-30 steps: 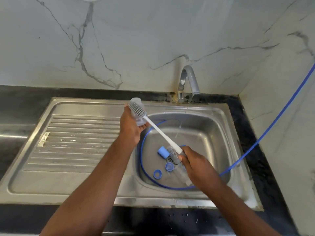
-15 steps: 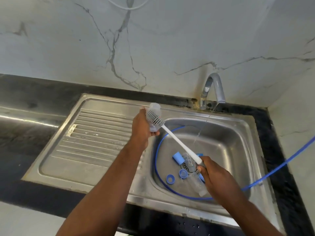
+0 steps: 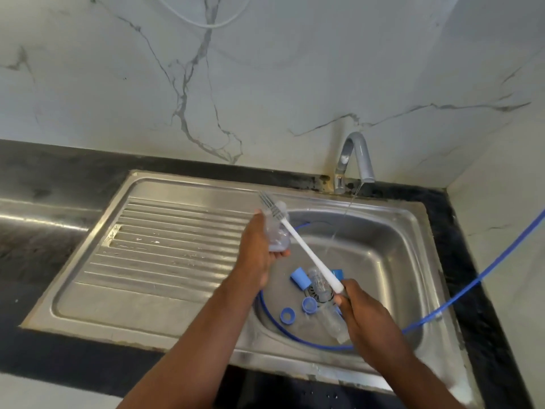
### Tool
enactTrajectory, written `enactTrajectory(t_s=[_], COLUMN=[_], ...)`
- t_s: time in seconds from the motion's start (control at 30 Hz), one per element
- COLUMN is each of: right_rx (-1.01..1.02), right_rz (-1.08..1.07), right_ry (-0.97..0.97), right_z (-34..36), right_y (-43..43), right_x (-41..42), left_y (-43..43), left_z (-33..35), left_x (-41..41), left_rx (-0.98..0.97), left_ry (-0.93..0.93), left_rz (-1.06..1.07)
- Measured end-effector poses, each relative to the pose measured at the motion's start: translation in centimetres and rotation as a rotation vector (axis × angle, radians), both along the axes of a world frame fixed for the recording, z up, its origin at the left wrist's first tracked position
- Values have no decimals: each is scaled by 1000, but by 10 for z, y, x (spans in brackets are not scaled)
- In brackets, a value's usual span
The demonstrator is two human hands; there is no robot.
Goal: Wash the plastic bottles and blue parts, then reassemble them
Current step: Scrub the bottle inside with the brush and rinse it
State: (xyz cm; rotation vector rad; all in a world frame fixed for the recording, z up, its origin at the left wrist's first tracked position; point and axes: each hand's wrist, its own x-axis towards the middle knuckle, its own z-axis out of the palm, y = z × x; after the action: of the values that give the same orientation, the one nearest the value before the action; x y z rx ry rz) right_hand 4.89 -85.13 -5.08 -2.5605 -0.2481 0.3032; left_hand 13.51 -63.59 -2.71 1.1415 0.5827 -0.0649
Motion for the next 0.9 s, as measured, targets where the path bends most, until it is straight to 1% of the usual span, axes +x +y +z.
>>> enactTrajectory(t_s=[0.07, 0.13, 0.2, 0.3, 0.43, 0.57, 0.7, 0.8, 0.9], right_rx=[-7, 16, 13, -10, -33, -16, 22, 30, 65], right_rz=[-4, -14, -5, 32, 34, 59, 26, 48, 9], right_ry=[10, -12, -21, 23, -14, -3, -7, 24, 24], right_z=[-2, -2, -3, -4, 1, 3, 1, -4, -4], right_y=[-9, -11, -8, -6, -4, 1, 3, 5, 4], right_x=[-9, -9, -9, -11, -5, -9, -1, -6, -2], left_y=[18, 28, 34, 39, 41, 41, 35, 41, 41], left_z=[8, 13, 17, 20, 21, 24, 24, 28, 26], left_x=[6, 7, 5, 3, 3, 7, 10, 15, 16], left_rx=[4, 6, 15, 65, 52, 29, 61, 56, 100], left_ry=[-8, -6, -19, -46, 14, 54, 65, 64, 45], left_rz=[62, 81, 62, 16, -54, 12, -26, 51, 0])
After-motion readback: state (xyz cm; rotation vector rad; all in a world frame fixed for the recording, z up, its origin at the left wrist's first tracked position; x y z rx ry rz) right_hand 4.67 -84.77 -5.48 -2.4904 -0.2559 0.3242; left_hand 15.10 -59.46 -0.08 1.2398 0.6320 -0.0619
